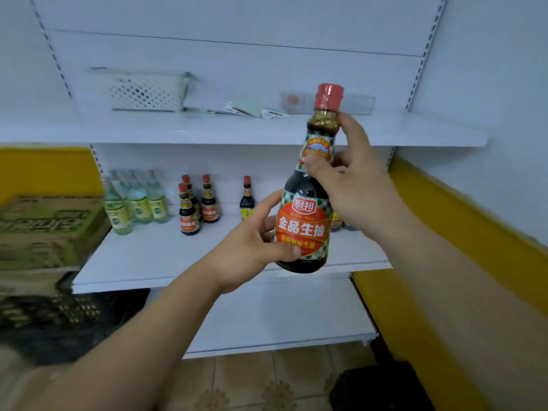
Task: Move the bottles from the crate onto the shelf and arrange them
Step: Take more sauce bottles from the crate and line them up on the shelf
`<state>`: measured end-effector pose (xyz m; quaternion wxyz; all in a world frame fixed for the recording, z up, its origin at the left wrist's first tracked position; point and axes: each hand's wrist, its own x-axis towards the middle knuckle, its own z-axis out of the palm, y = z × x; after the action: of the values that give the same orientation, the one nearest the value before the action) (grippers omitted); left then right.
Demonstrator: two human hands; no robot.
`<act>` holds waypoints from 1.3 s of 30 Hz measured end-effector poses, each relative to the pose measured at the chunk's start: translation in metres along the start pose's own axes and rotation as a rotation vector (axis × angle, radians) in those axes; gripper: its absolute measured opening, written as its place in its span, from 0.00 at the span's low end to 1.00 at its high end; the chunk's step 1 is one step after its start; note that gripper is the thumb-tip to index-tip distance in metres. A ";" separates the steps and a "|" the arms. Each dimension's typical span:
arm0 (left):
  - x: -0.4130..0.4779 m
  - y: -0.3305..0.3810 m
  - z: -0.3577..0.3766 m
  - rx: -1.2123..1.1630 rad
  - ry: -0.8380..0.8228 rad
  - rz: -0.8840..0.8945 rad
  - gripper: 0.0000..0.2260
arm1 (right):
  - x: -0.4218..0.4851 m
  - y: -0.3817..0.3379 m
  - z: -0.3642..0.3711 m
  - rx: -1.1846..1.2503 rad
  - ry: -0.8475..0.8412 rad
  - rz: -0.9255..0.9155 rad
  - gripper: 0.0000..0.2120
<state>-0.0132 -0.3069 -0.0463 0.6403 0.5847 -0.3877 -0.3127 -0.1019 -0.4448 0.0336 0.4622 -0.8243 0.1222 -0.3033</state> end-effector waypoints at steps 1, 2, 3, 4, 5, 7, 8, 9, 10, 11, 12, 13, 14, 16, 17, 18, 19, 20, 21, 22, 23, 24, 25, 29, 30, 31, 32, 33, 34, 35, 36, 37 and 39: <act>-0.008 -0.001 -0.018 0.012 0.024 -0.003 0.39 | 0.004 -0.004 0.020 0.008 -0.019 -0.005 0.30; -0.016 -0.002 -0.035 0.026 0.046 -0.009 0.39 | 0.007 -0.007 0.039 0.021 -0.034 -0.005 0.30; -0.024 -0.004 -0.053 0.045 0.068 -0.016 0.38 | 0.010 -0.009 0.058 0.031 -0.047 -0.002 0.30; -0.030 -0.006 -0.070 0.062 0.087 -0.022 0.38 | 0.013 -0.010 0.077 0.038 -0.058 0.000 0.29; -0.036 -0.010 -0.087 0.069 0.100 -0.030 0.38 | 0.015 -0.011 0.094 0.047 -0.070 0.004 0.29; -0.046 -0.018 -0.117 0.077 0.115 -0.057 0.37 | 0.020 -0.009 0.128 0.070 -0.089 0.014 0.30; -0.050 -0.022 -0.130 0.088 0.117 -0.072 0.37 | 0.021 -0.008 0.142 0.078 -0.093 0.019 0.30; -0.052 -0.026 -0.143 0.103 0.115 -0.081 0.37 | 0.023 -0.005 0.155 0.084 -0.100 0.025 0.30; -0.054 -0.031 -0.154 0.120 0.113 -0.086 0.37 | 0.025 -0.002 0.167 0.089 -0.113 0.035 0.30; -0.054 -0.037 -0.164 0.141 0.115 -0.090 0.37 | 0.029 0.002 0.178 0.093 -0.130 0.050 0.30; -0.053 -0.043 -0.173 0.160 0.118 -0.096 0.37 | 0.033 0.006 0.188 0.099 -0.149 0.064 0.30; -0.050 -0.050 -0.182 0.177 0.122 -0.104 0.37 | 0.037 0.012 0.196 0.103 -0.167 0.075 0.30; -0.045 -0.057 -0.190 0.196 0.123 -0.112 0.38 | 0.043 0.019 0.204 0.103 -0.184 0.082 0.29; -0.032 -0.074 -0.204 0.233 0.123 -0.130 0.39 | 0.056 0.035 0.221 0.080 -0.227 0.093 0.28; -0.024 -0.083 -0.211 0.244 0.131 -0.142 0.39 | 0.063 0.044 0.229 0.067 -0.256 0.095 0.28; -0.016 -0.094 -0.217 0.251 0.146 -0.156 0.39 | 0.070 0.053 0.237 0.056 -0.285 0.095 0.29; -0.008 -0.104 -0.223 0.259 0.163 -0.167 0.39 | 0.078 0.065 0.245 0.048 -0.309 0.094 0.29; 0.001 -0.115 -0.229 0.271 0.183 -0.178 0.39 | 0.086 0.076 0.252 0.045 -0.330 0.098 0.29; 0.010 -0.126 -0.234 0.286 0.204 -0.194 0.40 | 0.096 0.089 0.260 0.044 -0.352 0.109 0.30; 0.020 -0.136 -0.240 0.299 0.229 -0.211 0.41 | 0.106 0.102 0.268 0.042 -0.375 0.120 0.30; 0.030 -0.146 -0.246 0.312 0.256 -0.229 0.42 | 0.117 0.115 0.277 0.037 -0.395 0.128 0.30; 0.041 -0.157 -0.252 0.323 0.282 -0.248 0.41 | 0.128 0.129 0.286 0.032 -0.412 0.135 0.31; 0.052 -0.169 -0.260 0.331 0.307 -0.264 0.40 | 0.138 0.144 0.296 0.025 -0.430 0.139 0.31; 0.099 -0.223 -0.291 0.330 0.382 -0.302 0.34 | 0.179 0.203 0.339 -0.034 -0.502 0.135 0.29; 0.110 -0.235 -0.298 0.321 0.388 -0.306 0.34 | 0.188 0.217 0.348 -0.046 -0.502 0.143 0.29; 0.119 -0.246 -0.304 0.311 0.396 -0.306 0.34 | 0.196 0.229 0.355 -0.059 -0.501 0.154 0.30; 0.128 -0.259 -0.312 0.302 0.402 -0.297 0.33 | 0.204 0.242 0.363 -0.071 -0.500 0.165 0.30; 0.137 -0.274 -0.319 0.297 0.409 -0.277 0.33 | 0.212 0.255 0.371 -0.078 -0.497 0.172 0.30; 0.145 -0.287 -0.327 0.298 0.418 -0.262 0.33 | 0.219 0.267 0.378 -0.080 -0.496 0.175 0.30; 0.151 -0.299 -0.334 0.301 0.422 -0.259 0.33 | 0.224 0.277 0.385 -0.081 -0.490 0.182 0.30; 0.156 -0.310 -0.340 0.311 0.422 -0.263 0.34 | 0.227 0.286 0.391 -0.085 -0.477 0.189 0.29; 0.161 -0.320 -0.346 0.318 0.419 -0.264 0.34 | 0.230 0.295 0.396 -0.089 -0.462 0.194 0.29; 0.167 -0.336 -0.354 0.328 0.403 -0.271 0.35 | 0.234 0.310 0.405 -0.087 -0.442 0.201 0.29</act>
<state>0.3943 -0.3110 -0.3627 0.5539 0.7771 -0.2165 -0.2063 0.3546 -0.4473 -0.2919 0.4697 -0.8734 0.1126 -0.0624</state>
